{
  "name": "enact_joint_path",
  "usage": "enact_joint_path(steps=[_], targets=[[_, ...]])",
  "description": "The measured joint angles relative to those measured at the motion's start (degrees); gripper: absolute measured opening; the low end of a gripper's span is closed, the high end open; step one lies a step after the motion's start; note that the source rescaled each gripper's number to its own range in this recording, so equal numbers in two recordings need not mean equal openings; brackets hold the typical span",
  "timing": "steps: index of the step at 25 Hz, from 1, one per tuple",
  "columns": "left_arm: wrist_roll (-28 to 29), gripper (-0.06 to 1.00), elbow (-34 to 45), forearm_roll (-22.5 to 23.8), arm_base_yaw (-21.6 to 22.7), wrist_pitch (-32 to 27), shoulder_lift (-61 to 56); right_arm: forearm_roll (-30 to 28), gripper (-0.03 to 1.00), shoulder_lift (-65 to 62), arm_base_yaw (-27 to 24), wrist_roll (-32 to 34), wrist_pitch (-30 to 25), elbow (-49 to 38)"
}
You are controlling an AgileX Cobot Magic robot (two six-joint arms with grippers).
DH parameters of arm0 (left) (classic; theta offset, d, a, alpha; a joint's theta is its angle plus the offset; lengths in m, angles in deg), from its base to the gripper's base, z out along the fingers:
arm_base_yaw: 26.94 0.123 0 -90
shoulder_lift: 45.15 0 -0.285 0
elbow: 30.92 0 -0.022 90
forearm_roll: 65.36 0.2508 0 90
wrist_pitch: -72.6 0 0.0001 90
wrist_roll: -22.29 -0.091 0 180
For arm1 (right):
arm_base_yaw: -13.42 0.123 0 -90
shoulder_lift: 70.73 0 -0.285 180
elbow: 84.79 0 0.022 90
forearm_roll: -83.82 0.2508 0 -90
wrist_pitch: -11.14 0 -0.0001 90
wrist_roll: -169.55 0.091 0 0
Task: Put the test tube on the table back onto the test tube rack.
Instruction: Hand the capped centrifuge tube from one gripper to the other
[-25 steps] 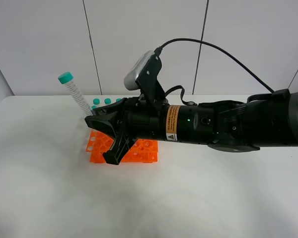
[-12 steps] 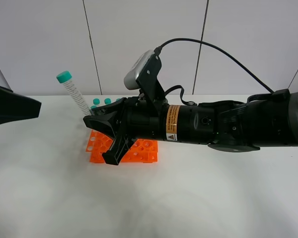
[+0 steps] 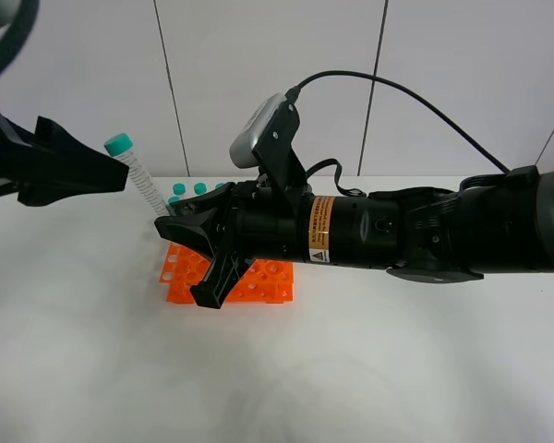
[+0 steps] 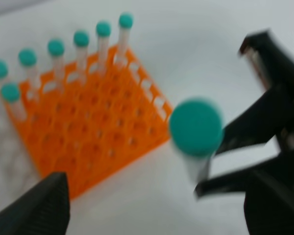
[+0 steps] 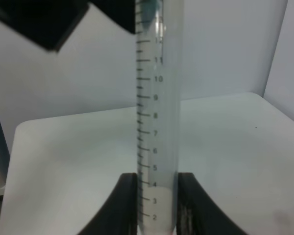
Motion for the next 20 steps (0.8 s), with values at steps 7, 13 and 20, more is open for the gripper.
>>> enact_joint_path(steps=[7,13,20], targets=[[-1.5,0.77,0.0,-2.3,-0.1,2.1,0.0,-0.3,0.01,0.0,0.0,0.0,0.0,0.0],[-1.8,0.75,0.0,-2.3,-0.1,4.4,0.0,-0.4,0.01,0.0,0.0,0.0,0.0,0.0],[-2.2,0.74,0.0,-6.8,-0.1,5.2,3.3,-0.4,0.01,0.0,0.0,-0.3,-0.1,0.0]])
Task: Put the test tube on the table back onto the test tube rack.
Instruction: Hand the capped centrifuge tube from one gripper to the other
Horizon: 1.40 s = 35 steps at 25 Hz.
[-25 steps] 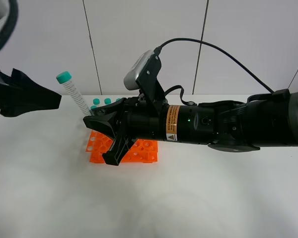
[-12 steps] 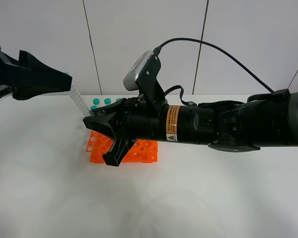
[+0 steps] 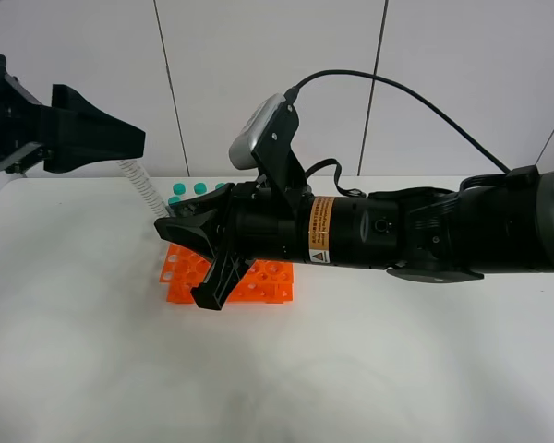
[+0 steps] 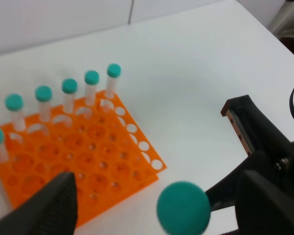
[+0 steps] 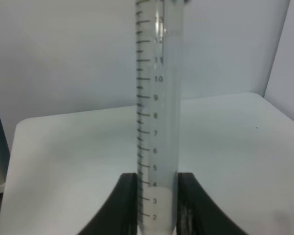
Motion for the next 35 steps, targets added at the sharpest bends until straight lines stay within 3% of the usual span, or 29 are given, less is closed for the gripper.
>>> enact_joint_path(steps=[5,13,28,30,33,35], targets=[[-2.9,0.69,0.0,-3.9,0.0,-0.1,0.7,0.0,0.01,0.0,0.0,-0.3,-0.8,0.0],[-5.1,0.39,0.0,-6.7,0.0,-0.1,0.7,0.0,0.01,0.0,0.0,-0.5,-0.8,0.0],[-5.3,0.32,0.0,-7.0,0.0,-0.1,0.7,3.0,0.01,0.0,0.0,-0.8,1.8,0.0],[-5.3,0.23,0.0,-7.0,0.0,-0.1,0.7,3.0,0.01,0.0,0.0,-0.8,1.8,0.0],[-6.2,0.0,0.0,-7.0,0.0,-0.1,0.7,3.0,0.01,0.0,0.0,-0.8,1.8,0.0],[-6.6,0.0,0.0,-7.0,0.0,-0.1,0.7,3.0,0.01,0.0,0.0,-0.8,1.8,0.0]])
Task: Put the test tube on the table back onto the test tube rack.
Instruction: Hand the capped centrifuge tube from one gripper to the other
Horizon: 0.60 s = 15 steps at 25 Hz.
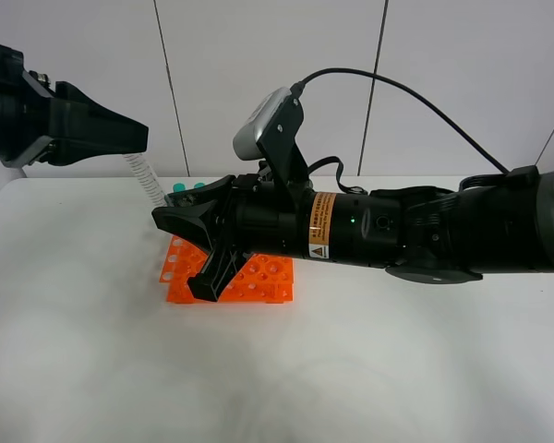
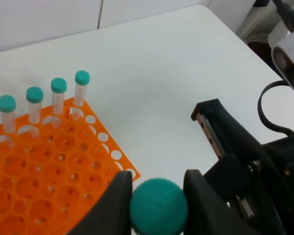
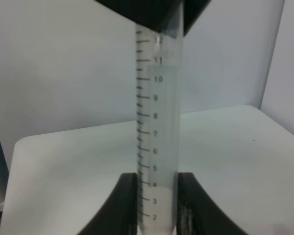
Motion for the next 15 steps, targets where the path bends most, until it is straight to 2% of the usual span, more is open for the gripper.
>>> enact_joint_path(steps=[11,15], targets=[[-0.3,0.0,0.0,-0.5,0.0,-0.1,0.0,-2.7,0.01,0.0,-0.2,0.8,0.4,0.0],[-0.3,0.0,0.0,-0.9,-0.1,0.0,0.0,-3.5,0.1,0.0,-0.2,1.5,1.2,0.0]])
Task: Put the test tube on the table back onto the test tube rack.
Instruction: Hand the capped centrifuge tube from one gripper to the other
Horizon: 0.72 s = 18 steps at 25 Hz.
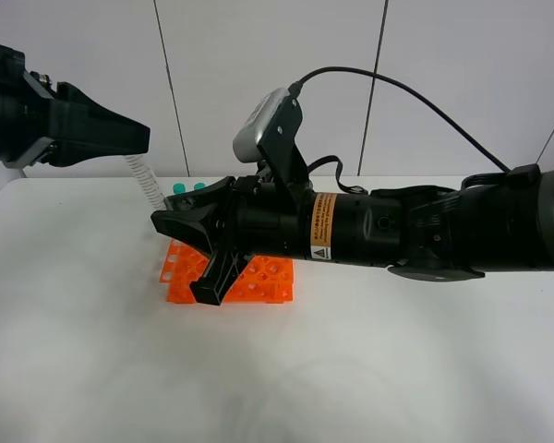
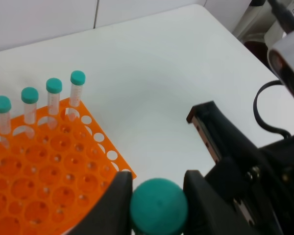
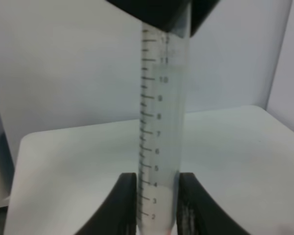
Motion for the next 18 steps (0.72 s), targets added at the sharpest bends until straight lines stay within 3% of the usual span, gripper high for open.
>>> enact_joint_path(steps=[8,13,18], targets=[[0.0,0.0,0.0,-0.6,-0.1,0.9,0.0,-0.4,0.13,0.0,0.0,0.4,0.9,0.0],[-0.1,0.0,0.0,-0.7,-0.1,2.2,0.0,-2.6,0.26,-0.1,0.0,0.2,0.4,0.0],[-0.2,0.0,0.0,-0.7,-0.1,3.0,0.0,-3.0,0.33,-0.1,0.2,-1.6,-5.2,0.0]])
